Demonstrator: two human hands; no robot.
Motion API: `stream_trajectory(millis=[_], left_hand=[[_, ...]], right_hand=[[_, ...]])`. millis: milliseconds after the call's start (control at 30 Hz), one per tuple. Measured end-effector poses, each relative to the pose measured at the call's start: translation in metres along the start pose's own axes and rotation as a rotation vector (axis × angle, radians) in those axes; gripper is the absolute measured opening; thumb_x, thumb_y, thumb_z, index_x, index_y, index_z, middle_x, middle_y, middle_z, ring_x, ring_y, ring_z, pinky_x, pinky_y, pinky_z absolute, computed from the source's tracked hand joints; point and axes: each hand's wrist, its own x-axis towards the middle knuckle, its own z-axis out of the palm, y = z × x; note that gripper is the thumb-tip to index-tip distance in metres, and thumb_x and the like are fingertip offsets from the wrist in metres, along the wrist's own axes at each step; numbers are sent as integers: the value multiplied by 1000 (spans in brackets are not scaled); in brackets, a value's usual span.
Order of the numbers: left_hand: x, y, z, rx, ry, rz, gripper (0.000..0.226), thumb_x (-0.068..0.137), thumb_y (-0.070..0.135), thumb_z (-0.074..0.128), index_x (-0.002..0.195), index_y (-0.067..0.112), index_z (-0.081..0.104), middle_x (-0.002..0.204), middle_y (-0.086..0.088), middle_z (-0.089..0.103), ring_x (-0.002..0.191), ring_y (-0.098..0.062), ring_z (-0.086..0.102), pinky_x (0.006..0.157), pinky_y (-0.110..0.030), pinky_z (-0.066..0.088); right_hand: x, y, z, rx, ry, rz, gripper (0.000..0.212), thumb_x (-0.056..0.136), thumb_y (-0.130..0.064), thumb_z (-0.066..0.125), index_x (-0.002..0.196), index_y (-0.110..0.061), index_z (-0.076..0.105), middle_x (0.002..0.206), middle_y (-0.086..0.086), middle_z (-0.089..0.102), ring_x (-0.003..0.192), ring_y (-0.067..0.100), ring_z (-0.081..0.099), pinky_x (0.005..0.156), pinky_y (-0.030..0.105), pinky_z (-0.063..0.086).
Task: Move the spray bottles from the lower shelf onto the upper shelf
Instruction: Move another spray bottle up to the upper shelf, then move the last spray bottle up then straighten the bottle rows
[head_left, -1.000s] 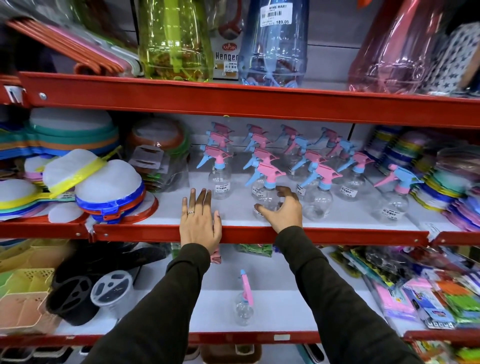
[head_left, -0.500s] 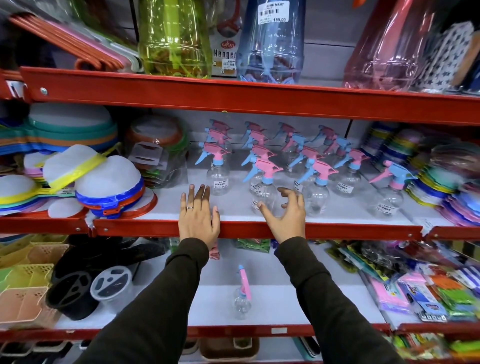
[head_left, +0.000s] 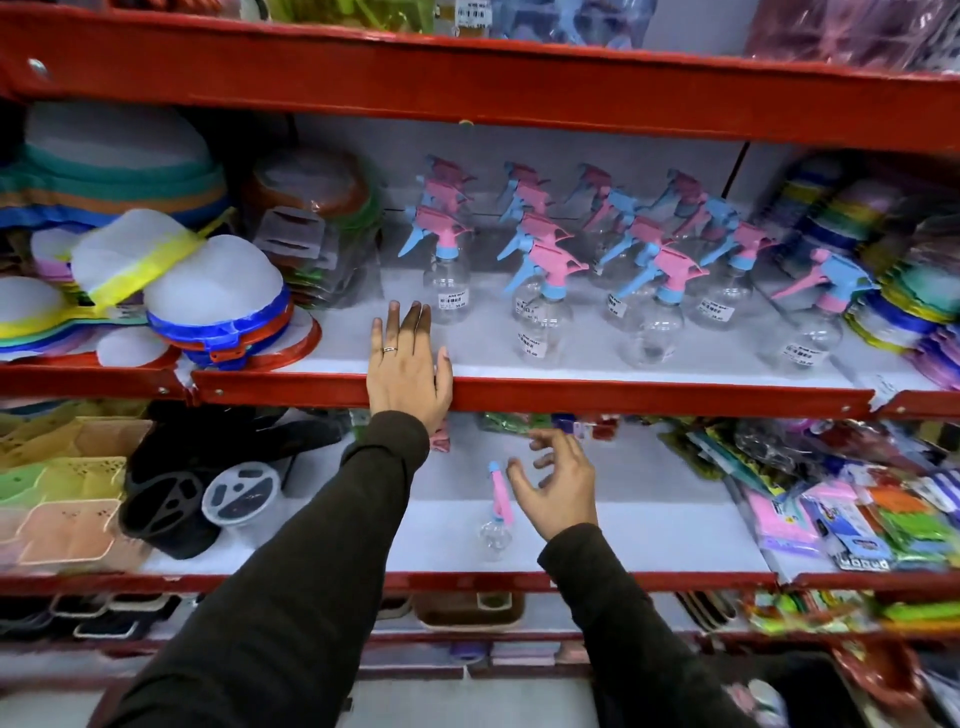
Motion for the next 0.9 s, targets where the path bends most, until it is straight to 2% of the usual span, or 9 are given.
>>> stream_trajectory(millis=[67, 167, 300, 367, 433, 533, 667, 800, 900], left_hand=[[1, 0, 1, 9, 0, 8, 62, 98, 34, 28, 151, 2, 35, 159, -12, 37, 153, -31, 16, 126, -47, 5], [2, 0, 4, 16, 11, 10, 62, 98, 34, 27, 151, 2, 35, 159, -12, 37, 153, -31, 16, 126, -47, 5], [3, 0, 6, 24, 24, 7, 62, 98, 33, 27, 151, 3, 33, 159, -10, 37, 153, -31, 16, 125, -48, 5], [3, 0, 6, 32, 27, 7, 62, 98, 34, 27, 152, 4, 32, 160, -9, 35, 154, -30, 14, 126, -48, 5], [4, -1, 7, 35, 35, 7, 62, 98, 34, 28, 152, 5, 32, 160, -9, 35, 154, -30, 14, 126, -48, 6], [4, -1, 8, 38, 48, 7, 61, 98, 33, 28, 152, 5, 34, 159, -9, 37, 154, -30, 15, 126, -48, 5], [5, 0, 8, 37, 49, 4, 62, 97, 33, 28, 152, 5, 34, 159, -9, 36, 154, -29, 15, 126, -47, 5], [5, 1, 6, 32, 44, 5, 61, 98, 33, 27, 151, 5, 34, 160, -9, 35, 154, -29, 14, 126, -47, 5], [4, 3, 5, 28, 34, 0, 61, 98, 33, 27, 151, 5, 34, 160, -9, 36, 154, -29, 14, 126, -47, 5]], right_hand=[[-14, 19, 12, -12, -65, 109, 39, 81, -33, 69, 117, -31, 54, 111, -8, 55, 94, 10, 60, 74, 20, 52], [-28, 48, 30, -82, -168, 300, 45, 91, -16, 56, 135, -20, 48, 132, 4, 52, 115, 24, 56, 99, 33, 48], [-39, 74, 49, -142, -332, 499, 54, 91, -5, 53, 143, -6, 44, 142, 16, 47, 126, 32, 51, 107, 32, 40], [-42, 80, 56, -146, -403, 511, 56, 85, -3, 61, 140, -7, 49, 136, 16, 51, 126, 33, 52, 102, 23, 39], [-43, 83, 63, -121, -419, 516, 56, 76, -4, 71, 129, -12, 58, 119, 8, 59, 113, 29, 61, 87, 13, 39], [-43, 86, 73, -70, -397, 571, 67, 65, -14, 87, 124, -17, 57, 111, 0, 52, 98, 19, 56, 89, 23, 44], [-40, 93, 85, -78, -342, 619, 65, 69, -19, 87, 125, -19, 53, 119, 6, 55, 107, 27, 60, 99, 34, 48], [-42, 97, 84, -87, -307, 572, 56, 70, -23, 85, 115, -29, 51, 114, 1, 56, 102, 23, 59, 91, 29, 47], [-44, 92, 77, -91, -284, 527, 65, 68, -30, 85, 123, -27, 52, 112, -2, 56, 98, 17, 55, 90, 28, 46]])
